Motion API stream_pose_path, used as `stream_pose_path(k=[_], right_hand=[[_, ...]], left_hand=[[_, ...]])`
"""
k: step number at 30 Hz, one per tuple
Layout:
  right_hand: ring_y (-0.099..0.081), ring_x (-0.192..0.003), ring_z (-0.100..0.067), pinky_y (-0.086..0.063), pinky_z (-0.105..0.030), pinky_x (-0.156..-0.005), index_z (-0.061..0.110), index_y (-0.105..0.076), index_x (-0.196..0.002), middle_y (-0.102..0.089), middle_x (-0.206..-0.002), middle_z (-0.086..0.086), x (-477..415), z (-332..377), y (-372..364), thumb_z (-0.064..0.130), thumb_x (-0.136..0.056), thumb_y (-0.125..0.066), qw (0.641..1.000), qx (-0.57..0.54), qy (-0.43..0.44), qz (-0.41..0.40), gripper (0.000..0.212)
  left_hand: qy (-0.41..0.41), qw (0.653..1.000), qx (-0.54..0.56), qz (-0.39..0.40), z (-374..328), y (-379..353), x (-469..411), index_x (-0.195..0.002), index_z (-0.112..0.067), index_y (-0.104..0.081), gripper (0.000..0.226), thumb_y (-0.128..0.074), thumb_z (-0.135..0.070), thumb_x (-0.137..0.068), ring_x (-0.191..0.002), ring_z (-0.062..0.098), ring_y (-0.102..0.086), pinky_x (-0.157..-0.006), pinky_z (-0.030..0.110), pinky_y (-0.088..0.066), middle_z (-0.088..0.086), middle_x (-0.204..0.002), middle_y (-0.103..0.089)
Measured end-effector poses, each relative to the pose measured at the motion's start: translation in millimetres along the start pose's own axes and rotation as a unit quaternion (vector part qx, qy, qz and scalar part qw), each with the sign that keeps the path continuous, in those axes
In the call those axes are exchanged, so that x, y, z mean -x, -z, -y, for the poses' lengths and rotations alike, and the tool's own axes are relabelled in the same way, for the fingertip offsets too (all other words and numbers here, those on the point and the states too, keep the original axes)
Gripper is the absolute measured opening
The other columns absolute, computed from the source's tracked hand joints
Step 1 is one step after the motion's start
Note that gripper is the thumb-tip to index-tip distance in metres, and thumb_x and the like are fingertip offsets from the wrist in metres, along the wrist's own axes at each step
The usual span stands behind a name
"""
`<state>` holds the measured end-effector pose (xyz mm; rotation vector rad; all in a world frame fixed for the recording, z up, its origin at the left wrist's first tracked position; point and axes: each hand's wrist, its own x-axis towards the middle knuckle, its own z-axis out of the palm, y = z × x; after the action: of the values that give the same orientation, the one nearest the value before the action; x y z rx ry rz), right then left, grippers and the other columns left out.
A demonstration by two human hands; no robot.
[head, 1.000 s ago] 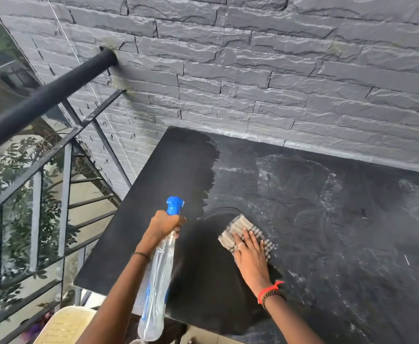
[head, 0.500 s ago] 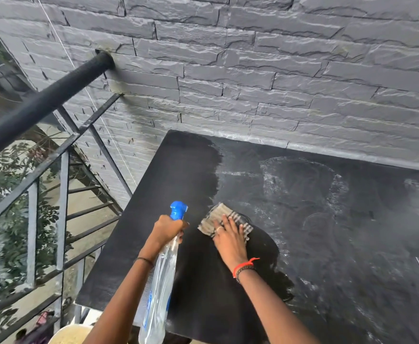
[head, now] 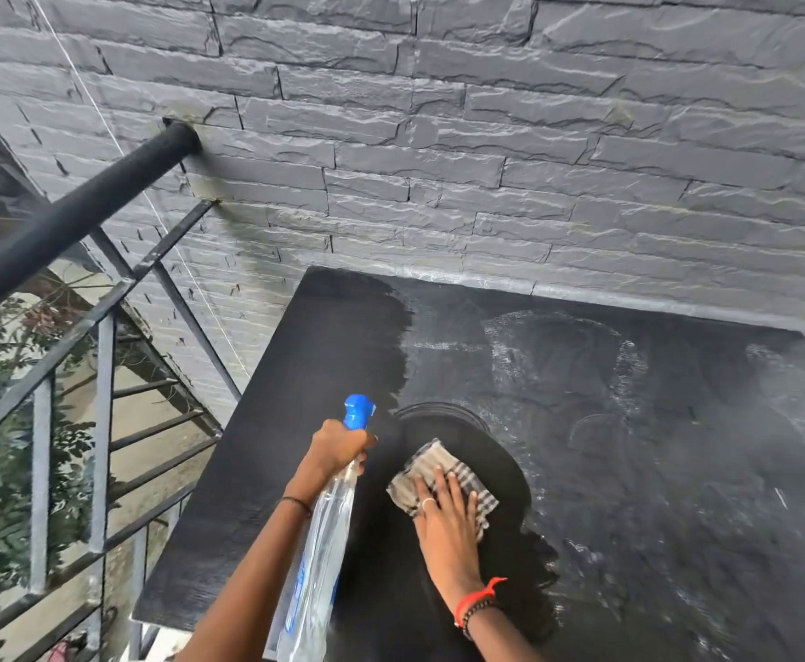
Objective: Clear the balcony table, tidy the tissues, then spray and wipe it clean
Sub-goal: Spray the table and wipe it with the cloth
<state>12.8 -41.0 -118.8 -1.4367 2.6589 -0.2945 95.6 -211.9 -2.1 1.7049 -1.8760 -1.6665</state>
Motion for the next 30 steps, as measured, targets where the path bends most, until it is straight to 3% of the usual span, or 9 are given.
stream_pose_path(k=[4, 9, 13, 22, 26, 30], right_hand=[[-0.061, -0.115, -0.025, -0.05, -0.052, -0.09, 0.025, -0.069, -0.114, -0.065, -0.122, -0.005, -40, -3, 9, 0.026, -0.056, -0.085, 1.0, -0.003, 0.001, 0.026, 0.061], [-0.043, -0.133, -0.029, -0.033, -0.054, -0.106, 0.023, -0.053, -0.133, -0.049, -0.14, -0.01, -78, -44, 19, 0.023, -0.083, -0.062, 0.999, 0.007, -0.038, 0.016, 0.05], [-0.061, -0.113, -0.03, -0.051, -0.052, -0.089, 0.021, -0.068, -0.115, -0.064, -0.122, -0.012, -72, -76, 21, 0.021, -0.063, -0.082, 0.997, 0.016, -0.076, 0.009, 0.053], [-0.065, -0.106, -0.027, -0.052, -0.052, -0.082, 0.021, -0.071, -0.109, -0.068, -0.116, -0.01, -52, -84, 25, 0.023, -0.05, -0.09, 0.997, 0.029, -0.07, 0.007, 0.062], [-0.064, -0.107, -0.028, -0.051, -0.054, -0.084, 0.019, -0.071, -0.109, -0.067, -0.116, -0.01, -52, -84, 25, 0.022, -0.05, -0.091, 0.998, 0.022, -0.063, -0.007, 0.062], [-0.064, -0.109, -0.027, -0.051, -0.053, -0.086, 0.021, -0.071, -0.11, -0.067, -0.117, -0.009, -52, -84, 26, 0.025, -0.051, -0.091, 0.998, 0.026, -0.063, 0.002, 0.063]], left_hand=[[0.0, 1.0, -0.026, 0.009, -9, -10, -3, -0.062, -0.003, -0.053, 0.015, -0.06, -0.009, -0.074, -0.033, 0.015, -0.051, -0.04, 0.017, -0.041, 0.002, -0.04, -0.053], [0.002, 0.999, -0.036, 0.011, -22, -27, -7, -0.061, -0.004, -0.054, 0.015, -0.06, -0.01, -0.074, -0.036, 0.017, -0.053, -0.043, 0.018, -0.043, 0.003, -0.044, -0.055], [0.004, 0.999, -0.041, 0.013, -33, -35, -7, -0.061, -0.005, -0.054, 0.015, -0.059, -0.009, -0.074, -0.032, 0.012, -0.051, -0.038, 0.014, -0.041, 0.001, -0.042, -0.053], [-0.008, 0.996, -0.081, 0.031, -69, -58, -11, -0.054, -0.009, -0.05, 0.023, -0.055, -0.009, -0.076, -0.028, 0.006, -0.047, -0.037, 0.011, -0.038, -0.006, -0.03, -0.048], [-0.02, 0.995, -0.094, 0.034, -81, -66, -12, -0.049, -0.012, -0.05, 0.027, -0.056, -0.012, -0.075, -0.03, 0.005, -0.047, -0.042, 0.013, -0.039, -0.005, -0.031, -0.049], [-0.03, 0.995, -0.089, 0.03, -91, -68, -15, -0.051, -0.011, -0.05, 0.025, -0.058, -0.011, -0.075, -0.028, 0.004, -0.046, -0.037, 0.01, -0.035, -0.006, -0.029, -0.047]])
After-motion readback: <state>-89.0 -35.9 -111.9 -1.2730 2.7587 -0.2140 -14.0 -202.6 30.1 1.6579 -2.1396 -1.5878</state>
